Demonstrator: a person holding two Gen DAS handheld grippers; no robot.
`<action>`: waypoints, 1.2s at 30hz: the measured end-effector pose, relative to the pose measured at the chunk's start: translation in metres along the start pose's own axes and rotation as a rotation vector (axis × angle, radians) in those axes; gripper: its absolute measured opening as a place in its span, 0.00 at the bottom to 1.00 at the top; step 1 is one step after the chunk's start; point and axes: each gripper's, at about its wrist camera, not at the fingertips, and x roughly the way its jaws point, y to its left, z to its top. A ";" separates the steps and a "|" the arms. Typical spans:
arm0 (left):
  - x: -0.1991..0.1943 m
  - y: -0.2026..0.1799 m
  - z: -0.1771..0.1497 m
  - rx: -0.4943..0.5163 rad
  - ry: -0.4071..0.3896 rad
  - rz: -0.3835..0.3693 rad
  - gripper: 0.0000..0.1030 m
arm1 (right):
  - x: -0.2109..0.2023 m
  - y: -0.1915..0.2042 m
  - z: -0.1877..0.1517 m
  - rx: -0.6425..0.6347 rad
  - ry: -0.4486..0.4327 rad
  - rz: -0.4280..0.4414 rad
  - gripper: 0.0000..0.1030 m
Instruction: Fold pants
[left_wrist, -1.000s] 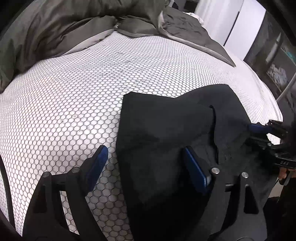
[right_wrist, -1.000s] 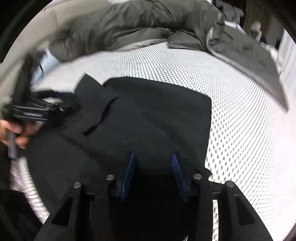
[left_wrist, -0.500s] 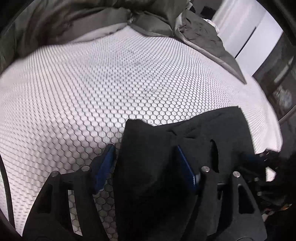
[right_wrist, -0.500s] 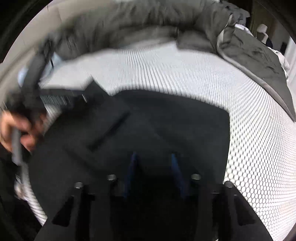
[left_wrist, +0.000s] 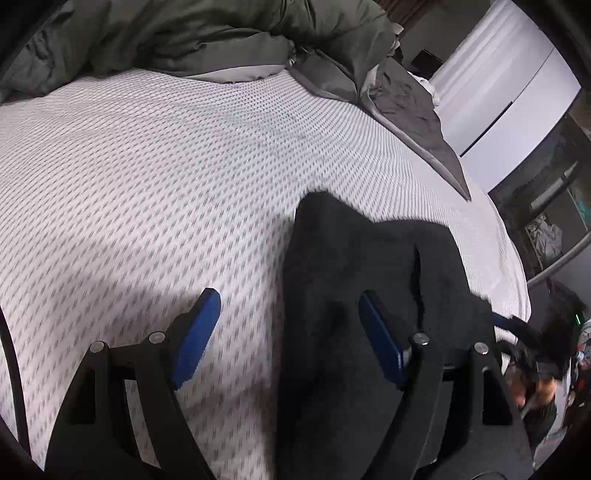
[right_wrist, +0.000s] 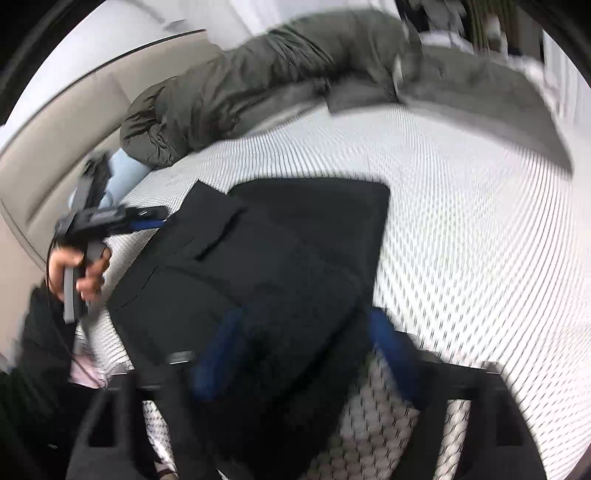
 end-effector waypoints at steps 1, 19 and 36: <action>-0.004 0.003 -0.010 -0.008 0.014 -0.009 0.73 | 0.005 -0.011 -0.004 0.054 0.023 0.025 0.80; -0.017 -0.015 -0.058 -0.005 -0.032 -0.023 0.28 | 0.037 -0.036 0.019 0.246 -0.038 0.135 0.28; -0.057 -0.049 -0.076 0.133 -0.213 0.163 0.81 | 0.001 0.004 0.003 0.048 -0.129 -0.112 0.80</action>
